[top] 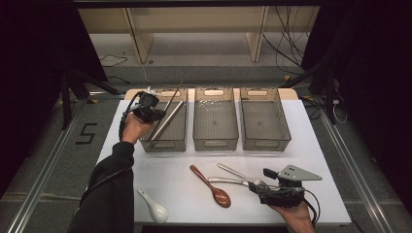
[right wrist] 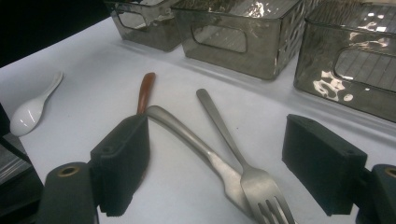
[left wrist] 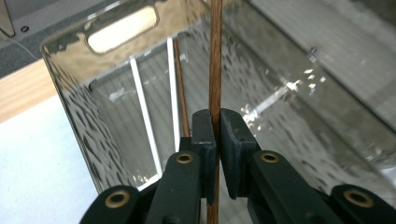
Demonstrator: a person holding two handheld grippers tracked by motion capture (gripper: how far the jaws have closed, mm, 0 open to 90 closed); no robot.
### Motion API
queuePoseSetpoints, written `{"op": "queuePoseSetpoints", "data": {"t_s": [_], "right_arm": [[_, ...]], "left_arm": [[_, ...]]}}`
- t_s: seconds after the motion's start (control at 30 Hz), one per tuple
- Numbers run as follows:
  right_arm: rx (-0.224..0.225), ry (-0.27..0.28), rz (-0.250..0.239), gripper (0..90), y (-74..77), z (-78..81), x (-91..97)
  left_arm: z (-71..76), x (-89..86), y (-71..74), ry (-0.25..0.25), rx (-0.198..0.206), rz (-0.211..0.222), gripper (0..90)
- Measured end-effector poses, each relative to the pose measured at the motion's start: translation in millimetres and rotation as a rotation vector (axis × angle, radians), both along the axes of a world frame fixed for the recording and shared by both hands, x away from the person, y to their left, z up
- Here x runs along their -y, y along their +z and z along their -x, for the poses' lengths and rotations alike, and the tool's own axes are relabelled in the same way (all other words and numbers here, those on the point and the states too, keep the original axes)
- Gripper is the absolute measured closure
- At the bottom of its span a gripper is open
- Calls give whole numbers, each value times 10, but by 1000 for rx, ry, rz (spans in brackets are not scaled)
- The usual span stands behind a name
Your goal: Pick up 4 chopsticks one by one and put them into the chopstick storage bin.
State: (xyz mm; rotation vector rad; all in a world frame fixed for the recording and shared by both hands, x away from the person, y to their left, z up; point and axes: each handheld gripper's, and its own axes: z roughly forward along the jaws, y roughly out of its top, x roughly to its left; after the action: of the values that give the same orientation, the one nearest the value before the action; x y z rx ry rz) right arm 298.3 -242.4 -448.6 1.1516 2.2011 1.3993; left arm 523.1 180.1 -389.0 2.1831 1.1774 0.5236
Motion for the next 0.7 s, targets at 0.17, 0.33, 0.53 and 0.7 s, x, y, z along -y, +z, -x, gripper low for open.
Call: {"op": "queuePoseSetpoints", "data": {"t_s": [0.17,0.33,0.53,0.7], "right_arm": [[1,-1,0,240,1,0,2],[-1,0,0,240,0,0,0],[0,1,0,240,-1,-1,-1],[-1,0,0,241,0,0,1]], "left_arm": [[-22,-44,-83,21,-24,8,841],[-26,-77,-142,30,-44,13,840],[-34,-73,-185,48,-69,19,832],[-43,-66,-200,61,-88,16,769]]}}
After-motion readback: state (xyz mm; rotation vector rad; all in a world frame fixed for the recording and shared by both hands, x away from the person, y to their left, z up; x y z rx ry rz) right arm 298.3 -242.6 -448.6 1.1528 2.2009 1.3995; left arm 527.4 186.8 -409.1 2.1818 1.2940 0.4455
